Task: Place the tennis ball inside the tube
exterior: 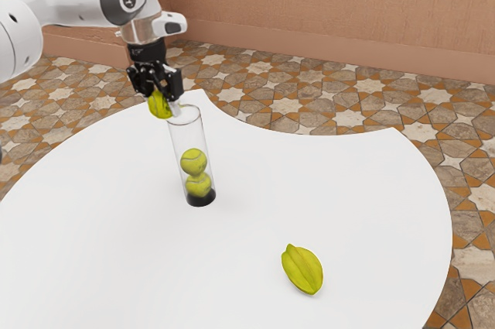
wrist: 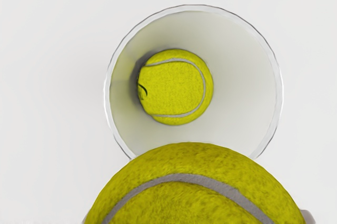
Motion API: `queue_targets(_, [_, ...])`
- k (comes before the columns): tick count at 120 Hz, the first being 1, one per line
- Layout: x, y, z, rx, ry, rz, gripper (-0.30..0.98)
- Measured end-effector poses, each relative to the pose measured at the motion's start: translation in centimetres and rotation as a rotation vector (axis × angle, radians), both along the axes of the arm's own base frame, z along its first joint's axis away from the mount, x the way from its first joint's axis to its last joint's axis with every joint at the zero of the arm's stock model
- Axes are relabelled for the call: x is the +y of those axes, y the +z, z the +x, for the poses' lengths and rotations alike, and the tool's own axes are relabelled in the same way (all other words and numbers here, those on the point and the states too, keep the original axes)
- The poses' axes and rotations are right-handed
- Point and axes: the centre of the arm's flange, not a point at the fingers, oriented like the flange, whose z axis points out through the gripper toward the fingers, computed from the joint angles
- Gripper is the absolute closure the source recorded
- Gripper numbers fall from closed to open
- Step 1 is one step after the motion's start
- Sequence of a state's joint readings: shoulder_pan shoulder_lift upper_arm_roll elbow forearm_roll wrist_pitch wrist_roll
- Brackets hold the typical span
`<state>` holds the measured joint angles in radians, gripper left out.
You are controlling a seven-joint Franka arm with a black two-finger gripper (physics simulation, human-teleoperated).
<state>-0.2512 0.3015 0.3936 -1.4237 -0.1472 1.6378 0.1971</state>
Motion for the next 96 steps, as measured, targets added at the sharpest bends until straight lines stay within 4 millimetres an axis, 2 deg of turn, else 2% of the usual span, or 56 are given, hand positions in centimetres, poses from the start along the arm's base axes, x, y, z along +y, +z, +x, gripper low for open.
queue_targets(20, [0.1, 0.2, 0.2, -0.005, 0.002, 0.004, 0.63])
queue_targets(41, [-1.0, 0.0, 1.8, -0.015, -0.012, 0.023, 0.63])
queue_targets(55, [-2.0, 0.9, 2.3, -0.031, -0.026, 0.028, 0.63])
queue_targets(69, [-2.0, 1.1, 2.3, -0.031, -0.023, 0.027, 0.62])
queue_targets(96, [-2.5, 0.0, 2.8, -0.012, -0.026, 0.03, 0.63])
